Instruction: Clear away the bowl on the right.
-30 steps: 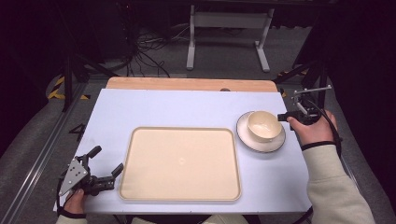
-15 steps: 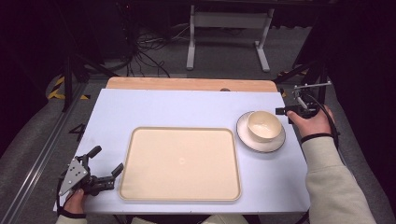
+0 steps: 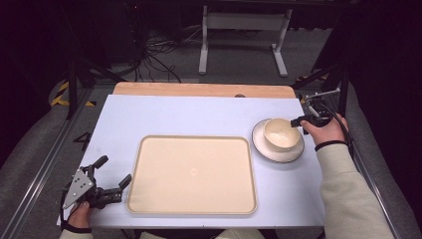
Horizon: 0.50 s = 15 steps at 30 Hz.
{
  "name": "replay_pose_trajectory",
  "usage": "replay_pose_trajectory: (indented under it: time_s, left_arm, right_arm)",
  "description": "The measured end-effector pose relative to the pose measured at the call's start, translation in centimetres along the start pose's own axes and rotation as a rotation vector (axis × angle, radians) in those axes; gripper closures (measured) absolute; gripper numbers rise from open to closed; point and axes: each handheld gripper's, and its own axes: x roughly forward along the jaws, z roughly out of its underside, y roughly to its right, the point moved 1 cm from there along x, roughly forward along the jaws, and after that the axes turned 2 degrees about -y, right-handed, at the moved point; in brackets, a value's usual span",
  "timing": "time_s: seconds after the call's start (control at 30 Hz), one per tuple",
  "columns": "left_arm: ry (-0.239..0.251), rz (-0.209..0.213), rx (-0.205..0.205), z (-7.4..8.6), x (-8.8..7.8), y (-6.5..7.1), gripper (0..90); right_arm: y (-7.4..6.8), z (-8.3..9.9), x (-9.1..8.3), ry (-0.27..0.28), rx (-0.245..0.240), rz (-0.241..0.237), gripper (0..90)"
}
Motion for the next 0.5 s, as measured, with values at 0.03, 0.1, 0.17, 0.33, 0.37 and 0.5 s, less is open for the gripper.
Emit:
replay_pose_trajectory:
  time_s: [0.03,0.1,0.17,0.33,0.37,0.5]
  left_arm:
    - [-0.002,0.001,0.0,0.0,0.0,0.0,0.2]
    - [0.0,0.0,0.0,0.0,0.0,0.0,0.2]
    - [0.0,0.0,0.0,0.0,0.0,0.0,0.2]
    - [0.0,0.0,0.0,0.0,0.0,0.0,0.2]
    - [0.0,0.0,0.0,0.0,0.0,0.0,0.2]
    - [-0.001,0.0,0.0,0.0,0.0,0.0,0.2]
  right_arm:
    - [0.1,0.0,0.2,-0.003,0.0,-0.002,47.1]
    - [0.2,0.1,0.7,-0.015,0.004,-0.003,47.3]
    - [0.3,0.2,1.0,-0.021,0.007,-0.008,47.7]
    - [0.6,0.5,2.0,-0.041,0.011,-0.019,49.0]
    - [0.7,0.5,2.2,-0.045,0.013,-0.02,49.6]
    - [0.9,0.6,2.8,-0.074,0.018,-0.044,52.5]
